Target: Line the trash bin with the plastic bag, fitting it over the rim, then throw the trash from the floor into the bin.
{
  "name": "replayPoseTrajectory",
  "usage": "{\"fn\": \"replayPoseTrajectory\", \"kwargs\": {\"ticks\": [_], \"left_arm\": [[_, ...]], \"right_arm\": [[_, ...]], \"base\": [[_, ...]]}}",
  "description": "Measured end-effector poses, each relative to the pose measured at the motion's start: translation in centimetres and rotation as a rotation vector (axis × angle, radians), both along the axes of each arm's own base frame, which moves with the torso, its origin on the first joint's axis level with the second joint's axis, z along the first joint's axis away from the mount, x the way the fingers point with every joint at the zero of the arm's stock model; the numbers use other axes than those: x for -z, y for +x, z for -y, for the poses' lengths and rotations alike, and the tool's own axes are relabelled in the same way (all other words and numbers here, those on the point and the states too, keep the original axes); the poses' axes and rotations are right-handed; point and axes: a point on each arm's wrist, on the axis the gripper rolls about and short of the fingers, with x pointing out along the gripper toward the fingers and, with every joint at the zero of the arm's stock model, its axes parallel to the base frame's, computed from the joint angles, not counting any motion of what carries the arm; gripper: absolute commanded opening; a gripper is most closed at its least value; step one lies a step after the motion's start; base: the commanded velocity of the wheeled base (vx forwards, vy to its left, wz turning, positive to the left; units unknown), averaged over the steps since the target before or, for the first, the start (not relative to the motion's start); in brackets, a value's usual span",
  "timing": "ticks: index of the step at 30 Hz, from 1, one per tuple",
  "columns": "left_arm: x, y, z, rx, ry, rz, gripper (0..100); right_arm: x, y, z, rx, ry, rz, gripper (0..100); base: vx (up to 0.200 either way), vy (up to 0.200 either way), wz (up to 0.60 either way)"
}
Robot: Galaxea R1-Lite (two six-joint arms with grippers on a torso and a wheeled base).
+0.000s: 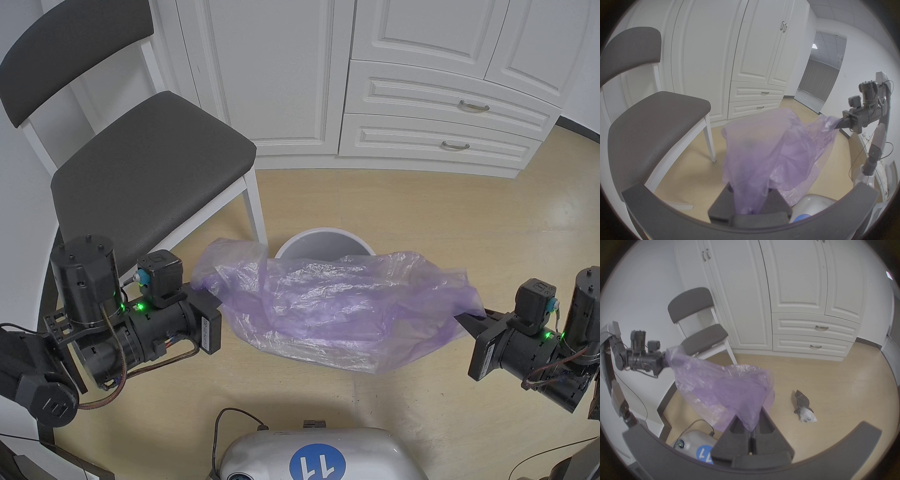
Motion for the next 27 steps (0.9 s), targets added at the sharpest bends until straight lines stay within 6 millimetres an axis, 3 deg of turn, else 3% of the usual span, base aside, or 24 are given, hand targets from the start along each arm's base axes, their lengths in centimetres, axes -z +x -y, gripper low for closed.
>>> {"fn": "replayPoseTrajectory", "kwargs": {"ticks": [6, 15, 27], "left_arm": [[0.2, -1.3, -0.7, 0.014, -0.031, -0.002, 0], [0.4, -2.4, -1.2, 0.052, -0.118, 0.105, 0], [2.1, -2.7, -1.2, 0.047, -0.071, 0.002, 0]], "right_arm": [[0.8, -0.1, 0.2, 0.005, -0.069, -0.101, 0], [-0.2, -0.3, -0.2, -0.018, -0.017, -0.118, 0], [-2.0, -1.8, 0.4, -0.057, 0.045, -0.053, 0]], "base": [[0.000, 0.000, 0.00], [0.000, 0.000, 0.00], [0.000, 0.000, 0.00]]}}
